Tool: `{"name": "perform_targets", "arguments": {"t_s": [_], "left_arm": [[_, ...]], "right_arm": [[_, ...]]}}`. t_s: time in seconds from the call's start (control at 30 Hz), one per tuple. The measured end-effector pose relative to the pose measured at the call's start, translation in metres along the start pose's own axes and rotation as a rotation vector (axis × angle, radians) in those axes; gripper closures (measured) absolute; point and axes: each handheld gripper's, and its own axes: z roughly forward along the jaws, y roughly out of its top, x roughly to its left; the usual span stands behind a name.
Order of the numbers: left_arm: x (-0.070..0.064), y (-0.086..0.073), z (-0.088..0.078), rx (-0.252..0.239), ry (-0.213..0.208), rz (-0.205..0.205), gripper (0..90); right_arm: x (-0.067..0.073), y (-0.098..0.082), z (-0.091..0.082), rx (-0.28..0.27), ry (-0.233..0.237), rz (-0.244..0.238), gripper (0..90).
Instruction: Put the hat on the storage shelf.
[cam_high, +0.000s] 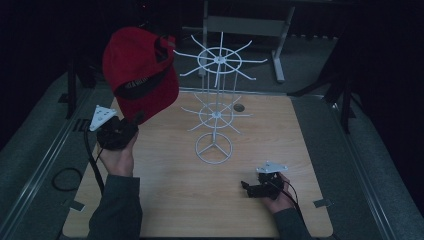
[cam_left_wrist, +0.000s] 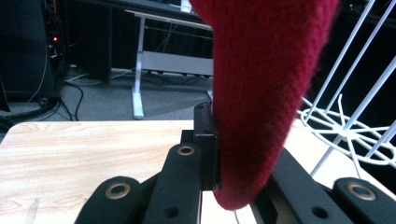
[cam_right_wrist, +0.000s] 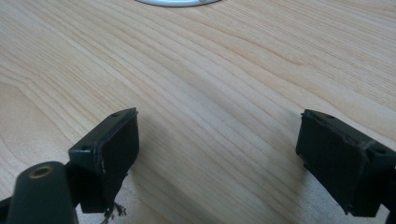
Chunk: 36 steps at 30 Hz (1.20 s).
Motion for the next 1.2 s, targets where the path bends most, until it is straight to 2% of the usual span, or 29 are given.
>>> {"name": "perform_targets", "arguments": {"t_s": [0.5, 0.67, 1.2], "left_arm": [[-0.002, 0.009, -0.003, -0.035, -0.021, -0.019, 86.0], [-0.003, 0.012, -0.004, -0.049, -0.039, -0.034, 86.0], [-0.011, 0.021, -0.010, -0.081, -0.088, -0.042, 86.0]], "right_arm": [[0.000, 0.000, 0.000, 0.000, 0.000, 0.000, 13.1], [0.000, 0.000, 0.000, 0.000, 0.000, 0.000, 13.1], [0.000, 0.000, 0.000, 0.000, 0.000, 0.000, 13.1]]}}
